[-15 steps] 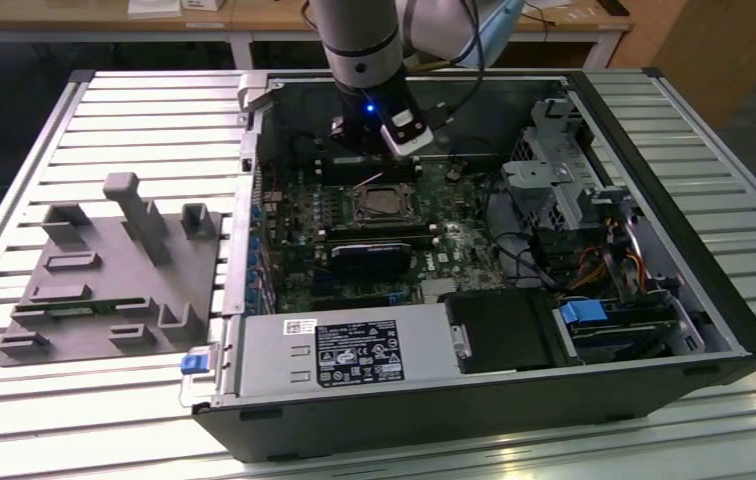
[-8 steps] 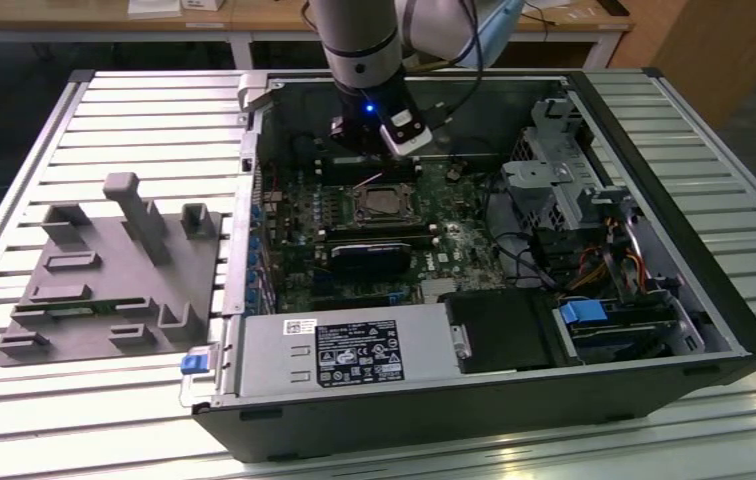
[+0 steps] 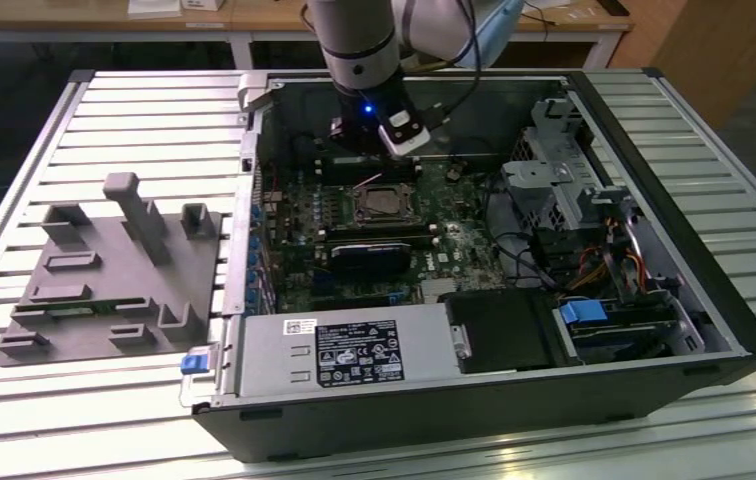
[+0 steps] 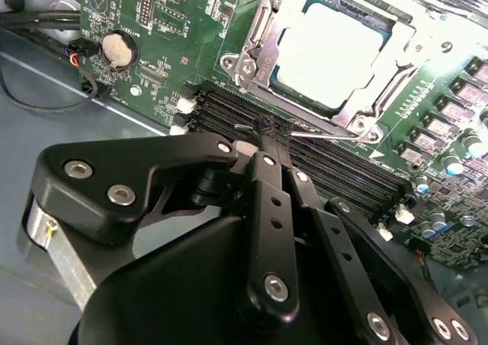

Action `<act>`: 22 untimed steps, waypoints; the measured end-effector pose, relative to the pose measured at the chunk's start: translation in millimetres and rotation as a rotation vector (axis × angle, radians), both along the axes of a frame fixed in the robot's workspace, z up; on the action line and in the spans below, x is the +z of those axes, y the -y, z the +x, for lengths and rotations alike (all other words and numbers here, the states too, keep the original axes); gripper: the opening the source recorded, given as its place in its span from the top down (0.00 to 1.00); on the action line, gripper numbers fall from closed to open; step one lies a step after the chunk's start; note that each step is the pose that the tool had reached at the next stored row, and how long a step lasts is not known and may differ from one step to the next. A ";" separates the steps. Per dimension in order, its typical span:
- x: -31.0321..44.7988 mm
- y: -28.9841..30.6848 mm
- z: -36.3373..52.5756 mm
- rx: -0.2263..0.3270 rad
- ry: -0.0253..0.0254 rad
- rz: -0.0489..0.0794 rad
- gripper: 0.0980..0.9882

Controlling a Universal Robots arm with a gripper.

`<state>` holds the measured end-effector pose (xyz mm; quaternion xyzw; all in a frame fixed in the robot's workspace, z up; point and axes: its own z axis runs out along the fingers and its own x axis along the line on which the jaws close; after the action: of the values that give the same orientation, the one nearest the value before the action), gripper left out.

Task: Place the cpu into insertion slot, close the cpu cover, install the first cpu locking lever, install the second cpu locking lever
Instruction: 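Install the first cpu locking lever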

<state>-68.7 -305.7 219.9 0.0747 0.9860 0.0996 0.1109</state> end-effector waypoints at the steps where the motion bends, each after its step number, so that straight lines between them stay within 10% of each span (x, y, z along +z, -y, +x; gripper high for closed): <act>1: -0.7 -0.3 -0.4 0.000 0.0031 -0.001 1.00; 8: -4.9 -2.8 -2.9 0.000 0.0262 -0.006 1.00; 22: -8.1 -9.5 -5.7 -0.056 0.0273 -0.008 1.00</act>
<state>-74.4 -296.3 211.9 0.1006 0.9823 0.0937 0.1275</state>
